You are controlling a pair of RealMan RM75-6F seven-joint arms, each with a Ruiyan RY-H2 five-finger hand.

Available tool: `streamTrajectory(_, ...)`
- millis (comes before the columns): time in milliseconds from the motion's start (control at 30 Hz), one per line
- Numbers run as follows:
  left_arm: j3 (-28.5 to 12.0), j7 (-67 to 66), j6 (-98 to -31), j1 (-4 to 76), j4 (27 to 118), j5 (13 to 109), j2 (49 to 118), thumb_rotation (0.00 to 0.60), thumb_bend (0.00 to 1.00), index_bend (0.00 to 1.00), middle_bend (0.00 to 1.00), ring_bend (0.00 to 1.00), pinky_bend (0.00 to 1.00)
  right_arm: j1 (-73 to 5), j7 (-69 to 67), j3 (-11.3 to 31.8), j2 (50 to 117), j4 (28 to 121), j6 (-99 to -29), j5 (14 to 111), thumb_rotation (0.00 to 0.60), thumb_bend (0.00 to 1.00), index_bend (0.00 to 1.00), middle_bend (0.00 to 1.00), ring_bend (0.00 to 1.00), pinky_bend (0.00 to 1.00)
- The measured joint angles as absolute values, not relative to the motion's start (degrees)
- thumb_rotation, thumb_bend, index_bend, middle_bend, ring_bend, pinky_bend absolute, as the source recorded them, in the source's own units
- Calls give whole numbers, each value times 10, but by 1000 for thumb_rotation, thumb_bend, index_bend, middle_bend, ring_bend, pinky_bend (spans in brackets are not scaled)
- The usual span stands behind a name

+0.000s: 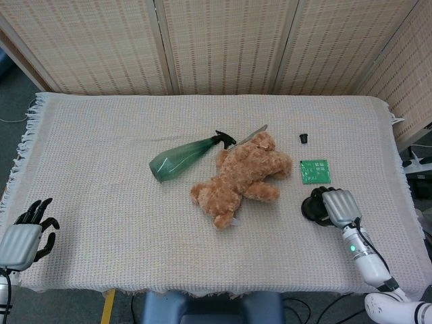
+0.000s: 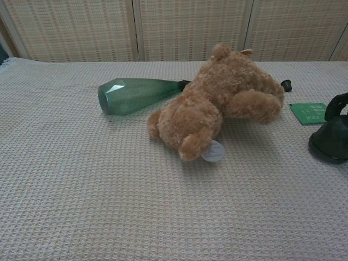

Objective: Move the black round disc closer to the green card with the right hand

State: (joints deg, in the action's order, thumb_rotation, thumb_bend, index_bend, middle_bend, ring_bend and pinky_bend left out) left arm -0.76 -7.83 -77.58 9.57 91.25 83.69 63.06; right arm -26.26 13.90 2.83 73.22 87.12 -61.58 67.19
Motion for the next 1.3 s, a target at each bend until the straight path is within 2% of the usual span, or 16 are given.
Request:
streamTrajectory(300, -7, -77, -779, 95, 914, 839, 630, 600, 529, 473, 39, 49, 243, -216, 114, 12, 667, 944, -695, 749, 600, 147, 451, 384, 426, 496)
streamTrajectory(733, -6, -80, -776, 95, 916, 839, 630, 600, 529, 473, 53, 50, 243, -215, 240, -21, 617, 990, -602, 624, 600, 147, 447, 383, 426, 500)
streamTrajectory(833, -6, -79, -778, 95, 916, 839, 630, 600, 531, 475, 54, 51, 243, -220, 258, -25, 619, 987, -587, 604, 600, 147, 405, 371, 379, 494)
streamTrajectory(900, -6, -78, -779, 94, 915, 840, 630, 600, 531, 475, 54, 50, 243, -225, 271, -28, 618, 985, -574, 590, 600, 147, 333, 318, 300, 450)
streamTrajectory(1100, -6, -77, -778, 95, 915, 840, 630, 600, 531, 475, 55, 51, 244, -235, 287, -37, 601, 998, -553, 576, 600, 136, 39, 34, 19, 159)
streamTrajectory(1167, -6, -77, -778, 95, 915, 840, 630, 600, 531, 475, 56, 51, 244, -232, 277, -38, 594, 1006, -556, 590, 600, 123, 2, 1, 0, 115)
streamTrajectory(1300, -7, -74, -778, 95, 914, 839, 631, 600, 530, 477, 57, 51, 244, -218, 241, -38, 581, 1019, -581, 637, 600, 118, 0, 0, 0, 107)
